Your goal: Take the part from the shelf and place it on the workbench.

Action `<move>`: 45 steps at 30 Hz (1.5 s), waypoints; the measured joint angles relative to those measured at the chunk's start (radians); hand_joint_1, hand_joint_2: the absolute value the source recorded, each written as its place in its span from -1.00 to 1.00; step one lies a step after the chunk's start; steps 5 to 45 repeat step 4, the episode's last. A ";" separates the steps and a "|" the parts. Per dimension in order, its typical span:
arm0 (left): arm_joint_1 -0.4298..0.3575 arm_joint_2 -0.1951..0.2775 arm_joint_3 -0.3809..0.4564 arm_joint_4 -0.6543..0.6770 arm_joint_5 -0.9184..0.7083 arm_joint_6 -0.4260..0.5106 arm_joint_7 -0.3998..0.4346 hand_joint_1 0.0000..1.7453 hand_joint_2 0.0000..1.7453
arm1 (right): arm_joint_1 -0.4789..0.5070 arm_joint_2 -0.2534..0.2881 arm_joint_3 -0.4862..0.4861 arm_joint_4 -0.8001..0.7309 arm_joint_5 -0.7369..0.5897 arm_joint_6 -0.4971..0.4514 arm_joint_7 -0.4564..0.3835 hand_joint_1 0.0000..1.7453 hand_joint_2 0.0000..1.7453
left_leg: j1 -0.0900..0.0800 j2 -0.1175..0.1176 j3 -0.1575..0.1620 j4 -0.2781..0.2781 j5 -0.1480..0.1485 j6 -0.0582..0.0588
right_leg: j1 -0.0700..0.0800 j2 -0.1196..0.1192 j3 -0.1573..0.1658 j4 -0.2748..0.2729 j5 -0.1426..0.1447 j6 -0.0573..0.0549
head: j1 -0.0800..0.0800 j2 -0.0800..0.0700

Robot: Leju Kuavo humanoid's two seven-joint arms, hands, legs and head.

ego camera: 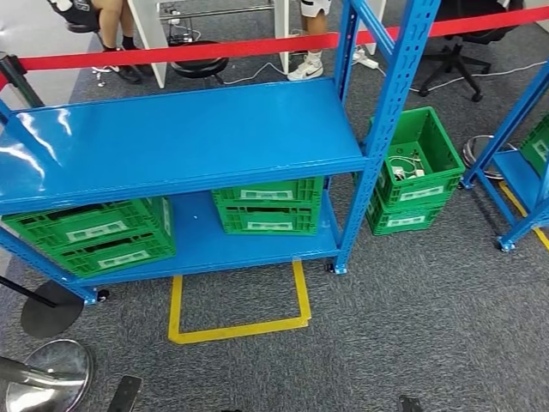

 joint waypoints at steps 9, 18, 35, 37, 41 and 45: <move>0.004 0.001 0.001 0.000 0.000 -0.002 0.000 -1.00 -1.00 | -0.004 0.001 -0.004 0.000 -0.020 0.006 0.007 -1.00 -1.00 | 0.003 0.004 0.042 -0.080 0.079 0.002 | -0.001 -0.019 0.010 0.000 -0.006 0.003 | 0.000 0.000; 0.004 0.001 0.001 0.000 0.000 -0.002 0.000 -1.00 -1.00 | -0.004 0.001 -0.004 0.000 -0.020 0.006 0.007 -1.00 -1.00 | 0.003 0.004 0.042 -0.080 0.079 0.002 | -0.001 -0.019 0.010 0.000 -0.006 0.003 | 0.000 0.000; 0.004 0.001 0.001 0.000 0.000 -0.002 0.000 -1.00 -1.00 | -0.004 0.001 -0.004 0.000 -0.020 0.006 0.007 -1.00 -1.00 | 0.003 0.004 0.042 -0.080 0.079 0.002 | -0.001 -0.019 0.010 0.000 -0.006 0.003 | 0.000 0.000; 0.004 0.001 0.001 0.000 0.000 -0.002 0.000 -1.00 -1.00 | -0.004 0.001 -0.004 0.000 -0.020 0.006 0.007 -1.00 -1.00 | 0.003 0.004 0.042 -0.080 0.079 0.002 | -0.001 -0.019 0.010 0.000 -0.006 0.003 | 0.000 0.000; 0.004 0.001 0.001 0.000 0.000 -0.002 0.000 -1.00 -1.00 | -0.004 0.001 -0.004 0.000 -0.020 0.006 0.007 -1.00 -1.00 | 0.003 0.004 0.042 -0.080 0.079 0.002 | -0.001 -0.019 0.010 0.000 -0.006 0.003 | 0.000 0.000; 0.004 0.001 0.001 0.000 0.000 -0.002 0.000 -1.00 -1.00 | -0.004 0.001 -0.004 0.000 -0.020 0.006 0.007 -1.00 -1.00 | 0.003 0.004 0.042 -0.080 0.079 0.002 | -0.001 -0.019 0.010 0.000 -0.006 0.003 | 0.000 0.000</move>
